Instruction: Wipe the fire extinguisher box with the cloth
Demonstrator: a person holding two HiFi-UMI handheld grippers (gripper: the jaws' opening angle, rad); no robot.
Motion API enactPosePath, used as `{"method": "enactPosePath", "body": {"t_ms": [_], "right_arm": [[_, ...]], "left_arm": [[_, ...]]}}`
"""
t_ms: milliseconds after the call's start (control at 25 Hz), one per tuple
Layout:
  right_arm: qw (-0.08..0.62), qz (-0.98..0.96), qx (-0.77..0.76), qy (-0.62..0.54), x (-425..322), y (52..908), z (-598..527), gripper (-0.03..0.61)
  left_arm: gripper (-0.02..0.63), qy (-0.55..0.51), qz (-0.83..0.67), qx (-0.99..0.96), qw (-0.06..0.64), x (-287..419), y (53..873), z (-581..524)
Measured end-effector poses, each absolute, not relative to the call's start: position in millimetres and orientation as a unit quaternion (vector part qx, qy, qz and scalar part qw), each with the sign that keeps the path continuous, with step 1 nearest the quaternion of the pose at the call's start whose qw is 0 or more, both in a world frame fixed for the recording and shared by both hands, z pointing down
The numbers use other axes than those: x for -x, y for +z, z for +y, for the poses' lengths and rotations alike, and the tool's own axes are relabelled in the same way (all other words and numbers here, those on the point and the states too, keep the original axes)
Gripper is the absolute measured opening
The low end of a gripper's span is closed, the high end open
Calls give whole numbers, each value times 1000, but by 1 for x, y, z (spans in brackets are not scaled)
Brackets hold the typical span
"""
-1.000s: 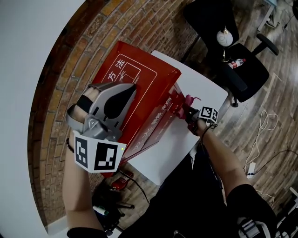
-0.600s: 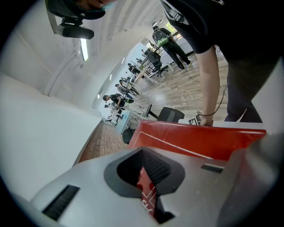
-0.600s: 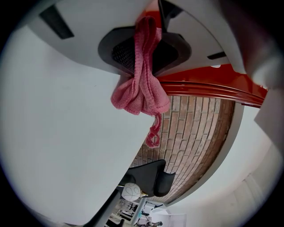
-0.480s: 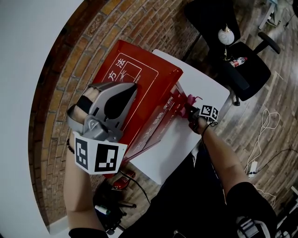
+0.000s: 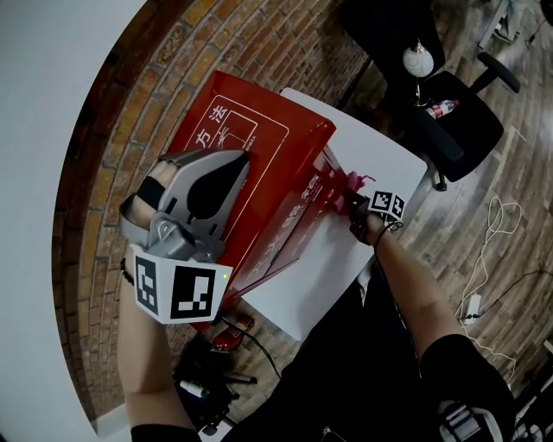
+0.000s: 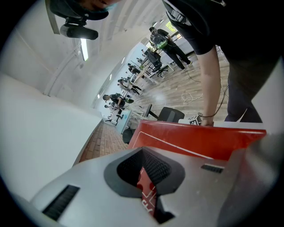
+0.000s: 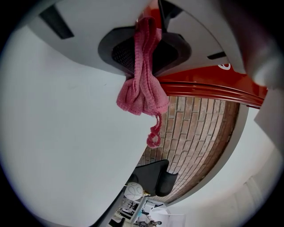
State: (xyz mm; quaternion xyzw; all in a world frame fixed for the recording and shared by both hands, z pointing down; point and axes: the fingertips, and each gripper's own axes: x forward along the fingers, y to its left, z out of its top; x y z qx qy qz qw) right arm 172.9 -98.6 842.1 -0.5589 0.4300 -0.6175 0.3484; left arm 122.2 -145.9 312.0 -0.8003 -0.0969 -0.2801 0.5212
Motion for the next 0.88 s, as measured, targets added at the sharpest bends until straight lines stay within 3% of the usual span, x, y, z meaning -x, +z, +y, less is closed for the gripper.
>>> {"method": "enactPosePath", "body": {"t_ms": [880], "right_arm": [[364,423,548,-623,-139,842,-93,101]], "left_arm": [[31,-280,-97,801,521,-122,312,-146]]}}
